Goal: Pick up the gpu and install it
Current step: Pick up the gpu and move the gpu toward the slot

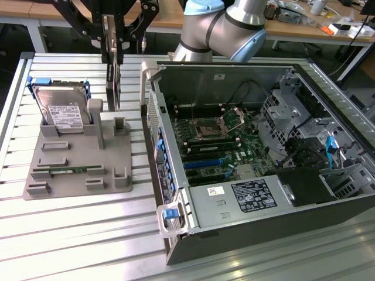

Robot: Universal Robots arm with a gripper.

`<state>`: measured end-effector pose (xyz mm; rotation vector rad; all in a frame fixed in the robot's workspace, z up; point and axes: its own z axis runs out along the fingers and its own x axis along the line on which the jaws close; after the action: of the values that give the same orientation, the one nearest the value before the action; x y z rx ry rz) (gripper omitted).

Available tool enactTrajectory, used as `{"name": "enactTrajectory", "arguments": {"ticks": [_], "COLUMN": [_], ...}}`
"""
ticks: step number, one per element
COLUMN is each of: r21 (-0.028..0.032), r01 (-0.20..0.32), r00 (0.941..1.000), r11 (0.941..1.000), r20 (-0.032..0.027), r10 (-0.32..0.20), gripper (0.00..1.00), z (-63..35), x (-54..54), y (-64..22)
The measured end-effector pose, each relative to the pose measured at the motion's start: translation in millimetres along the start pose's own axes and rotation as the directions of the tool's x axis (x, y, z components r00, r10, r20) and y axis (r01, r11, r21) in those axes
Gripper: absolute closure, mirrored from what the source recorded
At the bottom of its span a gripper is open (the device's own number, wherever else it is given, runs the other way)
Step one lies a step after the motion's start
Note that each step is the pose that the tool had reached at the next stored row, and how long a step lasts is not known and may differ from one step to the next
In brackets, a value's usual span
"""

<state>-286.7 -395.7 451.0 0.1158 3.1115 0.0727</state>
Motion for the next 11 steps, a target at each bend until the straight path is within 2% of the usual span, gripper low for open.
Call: {"name": "enactTrajectory", "arguments": {"ticks": [11], "r21": [-0.0002], "r01": [0.0], "r00": [1.0], "r11": [1.0], "r20": [0.0], "r10": [0.0], "gripper": [0.74], "z": [-3.2], "x": [-0.1], "y": [0.2]}}
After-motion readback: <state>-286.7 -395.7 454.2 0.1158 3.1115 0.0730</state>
